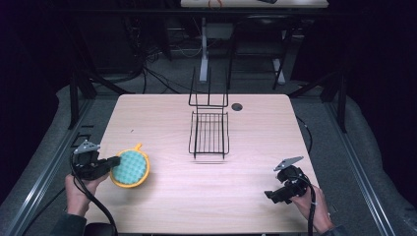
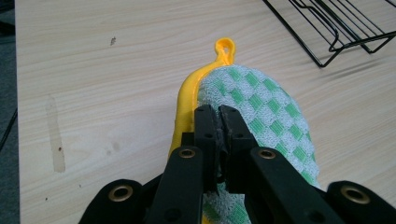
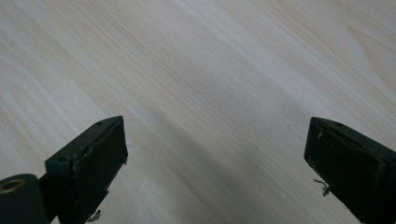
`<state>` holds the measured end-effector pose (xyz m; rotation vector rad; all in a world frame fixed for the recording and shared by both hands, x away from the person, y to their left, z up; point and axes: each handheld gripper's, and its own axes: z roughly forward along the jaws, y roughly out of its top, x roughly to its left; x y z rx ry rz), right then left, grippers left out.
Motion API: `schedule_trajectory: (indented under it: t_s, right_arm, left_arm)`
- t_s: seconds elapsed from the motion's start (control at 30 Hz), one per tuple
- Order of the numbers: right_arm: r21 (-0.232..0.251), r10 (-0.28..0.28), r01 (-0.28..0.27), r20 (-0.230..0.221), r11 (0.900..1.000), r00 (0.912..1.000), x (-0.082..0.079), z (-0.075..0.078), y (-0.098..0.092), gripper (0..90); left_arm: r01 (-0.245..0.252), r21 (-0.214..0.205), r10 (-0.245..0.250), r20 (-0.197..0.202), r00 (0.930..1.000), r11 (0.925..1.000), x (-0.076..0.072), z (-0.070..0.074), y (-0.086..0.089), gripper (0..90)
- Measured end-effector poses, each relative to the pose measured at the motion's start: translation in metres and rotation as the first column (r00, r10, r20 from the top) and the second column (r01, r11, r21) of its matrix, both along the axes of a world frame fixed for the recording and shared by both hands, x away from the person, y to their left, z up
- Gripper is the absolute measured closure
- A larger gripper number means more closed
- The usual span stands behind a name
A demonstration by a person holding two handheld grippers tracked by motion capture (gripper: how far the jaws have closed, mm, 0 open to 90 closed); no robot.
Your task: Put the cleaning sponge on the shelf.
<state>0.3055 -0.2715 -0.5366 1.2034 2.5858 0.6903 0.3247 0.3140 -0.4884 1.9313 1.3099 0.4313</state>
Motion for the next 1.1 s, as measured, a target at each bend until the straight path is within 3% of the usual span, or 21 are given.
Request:
schedule_trajectory:
  t_s: [0.33,0.47,1.1]
  right_arm:
    - [-0.015,-0.001,0.001,0.015,0.9999,0.9999,-0.004,0.002,0.002,5.3]
    - [-0.010,0.002,-0.002,0.009,0.9999,1.0000,-0.002,0.001,0.001,5.3]
    - [-0.015,0.005,-0.005,0.002,0.9999,1.0000,-0.002,0.001,0.002,5.6]
  left_arm:
    - [0.005,-0.019,-0.004,0.034,0.9994,0.9998,-0.003,0.010,-0.003,86.9]
    - [0.010,-0.014,-0.009,0.018,0.9998,0.9999,0.006,0.008,-0.008,86.9]
    - [0.049,-0.024,-0.049,0.024,0.9985,0.9985,0.020,0.013,-0.024,86.8]
